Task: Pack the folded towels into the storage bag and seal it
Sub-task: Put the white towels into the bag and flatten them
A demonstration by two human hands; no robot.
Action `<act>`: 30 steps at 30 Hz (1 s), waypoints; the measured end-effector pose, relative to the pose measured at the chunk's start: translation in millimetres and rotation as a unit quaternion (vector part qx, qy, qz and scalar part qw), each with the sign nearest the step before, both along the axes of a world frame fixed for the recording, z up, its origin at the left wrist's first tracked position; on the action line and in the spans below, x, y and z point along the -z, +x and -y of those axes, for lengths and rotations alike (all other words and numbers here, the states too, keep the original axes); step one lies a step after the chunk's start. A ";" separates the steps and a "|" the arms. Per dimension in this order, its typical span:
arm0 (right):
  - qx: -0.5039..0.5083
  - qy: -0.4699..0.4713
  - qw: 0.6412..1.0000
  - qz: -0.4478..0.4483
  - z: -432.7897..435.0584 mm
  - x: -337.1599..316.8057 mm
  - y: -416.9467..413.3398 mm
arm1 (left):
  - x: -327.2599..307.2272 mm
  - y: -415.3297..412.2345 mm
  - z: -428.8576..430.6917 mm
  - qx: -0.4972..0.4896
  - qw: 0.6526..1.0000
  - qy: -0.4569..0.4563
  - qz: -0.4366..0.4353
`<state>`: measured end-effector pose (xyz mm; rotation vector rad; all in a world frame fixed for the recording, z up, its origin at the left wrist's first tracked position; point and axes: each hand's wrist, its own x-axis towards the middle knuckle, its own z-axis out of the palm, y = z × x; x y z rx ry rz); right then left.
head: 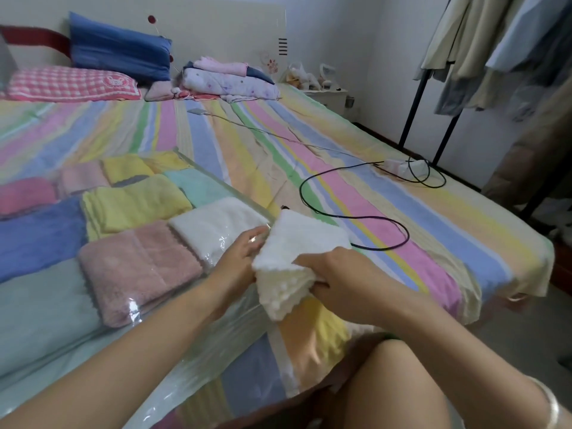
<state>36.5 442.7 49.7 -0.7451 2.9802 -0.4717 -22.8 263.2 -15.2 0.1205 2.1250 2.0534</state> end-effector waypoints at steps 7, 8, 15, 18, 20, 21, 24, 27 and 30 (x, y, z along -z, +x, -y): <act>-0.044 0.092 0.991 0.090 0.5 -17.4 7.8 | 32.7 5.4 34.1 0.160 0.834 -0.421 -0.320; -0.039 0.105 0.989 0.098 -0.1 -17.1 5.3 | 36.1 6.8 33.9 0.156 0.818 -0.434 -0.343; 0.008 0.070 0.976 0.208 -18.1 -23.8 -20.6 | 42.1 5.4 7.6 0.111 0.818 -0.361 -0.434; 0.041 -0.005 0.964 0.264 -34.1 -26.0 -34.7 | 29.6 -3.0 -10.4 0.124 0.843 -0.320 -0.415; 0.066 -0.080 0.951 0.293 -45.0 -27.5 -45.8 | 25.0 -9.9 -17.8 0.141 0.875 -0.288 -0.362; 0.078 -0.118 0.944 0.298 -50.4 -28.0 -52.9 | 21.0 -11.0 -19.5 0.132 0.900 -0.260 -0.324; 0.119 -0.189 0.928 0.298 -64.7 -27.3 -76.7 | 12.8 -16.2 -18.0 0.088 0.956 -0.179 -0.216; 0.145 -0.174 0.925 0.306 -72.0 -22.4 -97.6 | 13.3 -25.8 -15.4 0.062 0.975 -0.142 -0.160; 0.142 -0.175 0.925 0.306 -70.6 -20.6 -105.6 | 16.9 -29.5 -17.6 0.045 0.980 -0.146 -0.128</act>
